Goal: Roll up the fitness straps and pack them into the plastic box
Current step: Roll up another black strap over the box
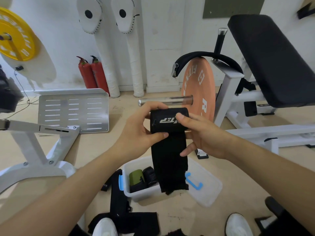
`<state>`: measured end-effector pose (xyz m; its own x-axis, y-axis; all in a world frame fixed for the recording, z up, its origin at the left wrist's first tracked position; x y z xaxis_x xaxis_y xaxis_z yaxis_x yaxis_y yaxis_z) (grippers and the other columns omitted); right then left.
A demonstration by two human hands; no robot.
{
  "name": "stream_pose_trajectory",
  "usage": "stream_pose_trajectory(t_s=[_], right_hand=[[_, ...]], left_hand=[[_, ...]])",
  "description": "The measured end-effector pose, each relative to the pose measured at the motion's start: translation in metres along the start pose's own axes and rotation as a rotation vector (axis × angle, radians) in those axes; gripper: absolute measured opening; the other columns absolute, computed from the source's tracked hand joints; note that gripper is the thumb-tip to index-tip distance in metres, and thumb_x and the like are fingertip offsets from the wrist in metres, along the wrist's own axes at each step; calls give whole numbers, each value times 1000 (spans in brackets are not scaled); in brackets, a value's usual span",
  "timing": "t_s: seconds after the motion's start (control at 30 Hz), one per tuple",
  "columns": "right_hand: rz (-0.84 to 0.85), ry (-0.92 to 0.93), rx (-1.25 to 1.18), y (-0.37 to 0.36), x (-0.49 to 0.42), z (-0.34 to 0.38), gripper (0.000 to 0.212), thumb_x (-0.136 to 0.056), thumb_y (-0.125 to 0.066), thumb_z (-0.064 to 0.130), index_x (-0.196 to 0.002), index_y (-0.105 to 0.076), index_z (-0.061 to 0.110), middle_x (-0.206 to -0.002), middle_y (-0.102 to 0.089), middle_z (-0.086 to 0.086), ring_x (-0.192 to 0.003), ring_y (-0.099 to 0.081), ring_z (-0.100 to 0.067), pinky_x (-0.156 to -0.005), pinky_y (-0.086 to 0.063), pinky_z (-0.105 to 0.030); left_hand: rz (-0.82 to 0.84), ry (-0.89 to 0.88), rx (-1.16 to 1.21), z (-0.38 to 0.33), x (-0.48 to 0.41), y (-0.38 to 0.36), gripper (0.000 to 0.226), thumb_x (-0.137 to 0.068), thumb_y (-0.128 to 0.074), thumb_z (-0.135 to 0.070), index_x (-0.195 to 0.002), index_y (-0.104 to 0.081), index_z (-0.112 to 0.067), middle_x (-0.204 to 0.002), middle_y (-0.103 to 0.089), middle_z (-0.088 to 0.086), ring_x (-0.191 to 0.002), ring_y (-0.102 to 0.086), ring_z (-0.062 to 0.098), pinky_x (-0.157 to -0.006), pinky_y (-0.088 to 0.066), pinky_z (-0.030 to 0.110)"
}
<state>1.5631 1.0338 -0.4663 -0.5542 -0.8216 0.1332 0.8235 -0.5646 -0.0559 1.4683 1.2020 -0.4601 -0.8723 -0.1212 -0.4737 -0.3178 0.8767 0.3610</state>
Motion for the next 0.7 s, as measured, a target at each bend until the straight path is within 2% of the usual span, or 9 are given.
stream_pose_trajectory(t_s=[0.1,0.2,0.27,0.33,0.47,0.57,0.7], right_hand=[[-12,57,26,1,-1,0,43,-85,-66,43,-126,-63,29,-120,-70,-3,-105,-72,-25,-56,-60,-36],[-36,123,44,3,-2,1,40,-87,-67,35,-126,-62,28,-116,-72,-4,-105,-72,-26,-51,-60,-35],[-54,167,56,5,-2,2,40,-88,-68,27,-128,-61,25,-117,-71,-5,-106,-72,-26,-51,-60,-35],[-72,214,81,7,-3,3,40,-90,-69,16,-128,-61,23,-117,-71,-5,-106,-72,-25,-52,-61,-37],[-101,268,130,11,-3,2,43,-87,-72,1,-125,-60,19,-120,-68,-6,-104,-72,-25,-57,-62,-40],[-88,302,149,10,-3,-1,47,-85,-72,-8,-123,-61,17,-117,-67,-3,-105,-71,-23,-64,-63,-43],[-71,332,220,7,-1,-2,52,-83,-73,-12,-125,-59,15,-123,-63,-4,-115,-66,-22,-67,-63,-41]], left_hand=[[22,-24,-54,0,0,0,67,-78,-82,3,-125,-53,-36,-119,-60,-22,-111,-56,7,-63,-52,15],[42,-23,-111,1,-2,2,69,-79,-84,-12,-134,-49,-37,-123,-58,-30,-115,-59,4,-71,-54,17],[72,99,-77,6,-3,3,70,-79,-84,-25,-139,-48,-35,-126,-62,-20,-114,-64,9,-76,-60,26],[110,298,26,9,-1,2,68,-81,-84,-32,-139,-50,-36,-126,-65,-9,-107,-69,15,-70,-64,36],[154,495,253,4,3,-2,55,-80,-78,-48,-130,-59,-33,-120,-69,0,-104,-71,18,-66,-62,36],[143,555,369,2,4,-5,52,-77,-68,-49,-125,-63,-28,-119,-69,6,-98,-74,21,-67,-61,34],[114,544,454,6,4,-8,49,-79,-71,-38,-125,-65,-23,-119,-68,7,-98,-72,17,-69,-60,32]])
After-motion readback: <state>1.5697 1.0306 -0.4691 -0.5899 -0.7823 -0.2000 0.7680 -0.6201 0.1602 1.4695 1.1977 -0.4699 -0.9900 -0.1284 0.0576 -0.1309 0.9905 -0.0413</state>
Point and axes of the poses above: each hand's wrist, its own x-axis away from the middle knuckle, its own y-axis out of the back of the hand, z = x × y, the point moved 3 cm from there along -x, towards the middle knuckle
